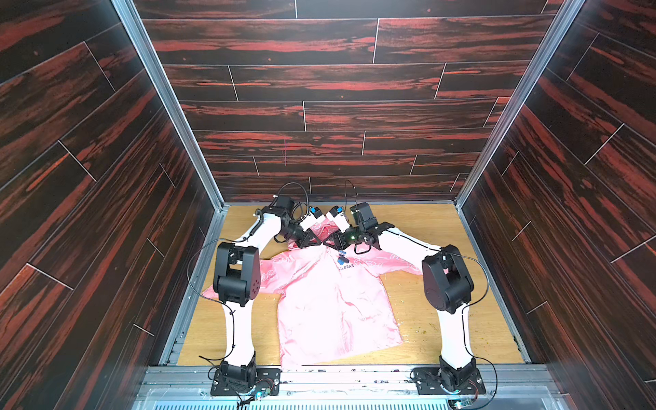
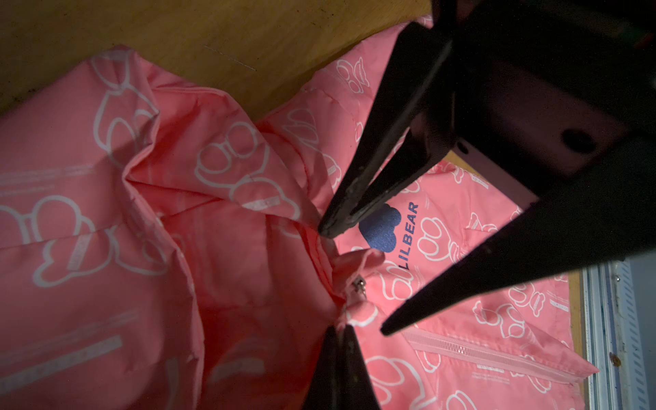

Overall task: Unzip the jacket
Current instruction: Unzip the zipper on the jacket.

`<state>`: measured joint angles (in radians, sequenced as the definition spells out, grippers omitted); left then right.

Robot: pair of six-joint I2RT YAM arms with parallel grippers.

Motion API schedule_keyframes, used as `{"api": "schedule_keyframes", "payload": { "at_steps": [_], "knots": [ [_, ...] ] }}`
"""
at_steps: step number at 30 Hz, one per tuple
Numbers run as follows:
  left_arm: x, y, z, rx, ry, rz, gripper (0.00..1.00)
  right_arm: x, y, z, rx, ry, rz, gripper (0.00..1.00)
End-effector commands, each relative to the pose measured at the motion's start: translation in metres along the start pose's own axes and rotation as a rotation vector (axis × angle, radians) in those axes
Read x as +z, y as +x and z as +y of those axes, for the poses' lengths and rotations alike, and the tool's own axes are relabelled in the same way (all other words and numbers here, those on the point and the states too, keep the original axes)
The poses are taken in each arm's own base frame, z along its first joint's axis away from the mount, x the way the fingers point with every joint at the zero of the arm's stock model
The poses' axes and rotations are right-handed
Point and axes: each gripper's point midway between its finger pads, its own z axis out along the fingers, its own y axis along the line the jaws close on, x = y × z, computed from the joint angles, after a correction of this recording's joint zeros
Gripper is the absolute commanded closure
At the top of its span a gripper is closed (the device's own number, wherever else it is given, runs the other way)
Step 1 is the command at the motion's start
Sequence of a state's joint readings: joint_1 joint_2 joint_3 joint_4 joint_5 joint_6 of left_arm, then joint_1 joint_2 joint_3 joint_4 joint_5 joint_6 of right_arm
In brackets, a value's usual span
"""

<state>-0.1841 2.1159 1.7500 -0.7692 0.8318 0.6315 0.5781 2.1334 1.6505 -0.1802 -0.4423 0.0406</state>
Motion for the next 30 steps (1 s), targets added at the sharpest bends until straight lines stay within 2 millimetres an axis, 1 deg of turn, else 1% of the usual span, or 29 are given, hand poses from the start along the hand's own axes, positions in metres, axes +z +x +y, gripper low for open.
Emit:
{"api": "schedule_keyframes", "payload": {
  "at_steps": [1,6,9,11,16,19,23,30],
  "knots": [
    [-0.019,-0.022,-0.022,0.056,0.021,-0.059,1.00,0.012,0.025,-0.006,0.034,-0.060,0.048,0.55],
    [-0.019,-0.019,-0.024,0.055,0.029,-0.051,1.00,0.000,0.031,0.001,0.044,-0.165,0.010,0.57],
    [-0.019,-0.018,-0.024,0.053,0.032,-0.052,1.00,-0.004,0.033,0.006,0.041,-0.209,0.009,0.58],
    [-0.018,-0.019,-0.025,0.055,0.032,-0.052,1.00,-0.005,0.033,0.011,0.036,-0.241,0.007,0.58],
    [-0.017,-0.020,-0.026,0.056,0.034,-0.052,1.00,-0.002,0.032,0.014,0.022,-0.280,-0.005,0.58],
    [-0.016,-0.021,-0.027,0.060,0.036,-0.052,1.00,0.000,0.031,0.013,0.012,-0.284,-0.013,0.57],
    [-0.016,-0.021,-0.030,0.062,0.047,-0.049,1.00,0.005,0.034,0.008,-0.006,-0.283,0.004,0.58],
    [-0.016,-0.020,-0.035,0.068,0.060,-0.039,1.00,0.002,0.034,-0.006,-0.003,-0.314,-0.013,0.60]
  ]
}}
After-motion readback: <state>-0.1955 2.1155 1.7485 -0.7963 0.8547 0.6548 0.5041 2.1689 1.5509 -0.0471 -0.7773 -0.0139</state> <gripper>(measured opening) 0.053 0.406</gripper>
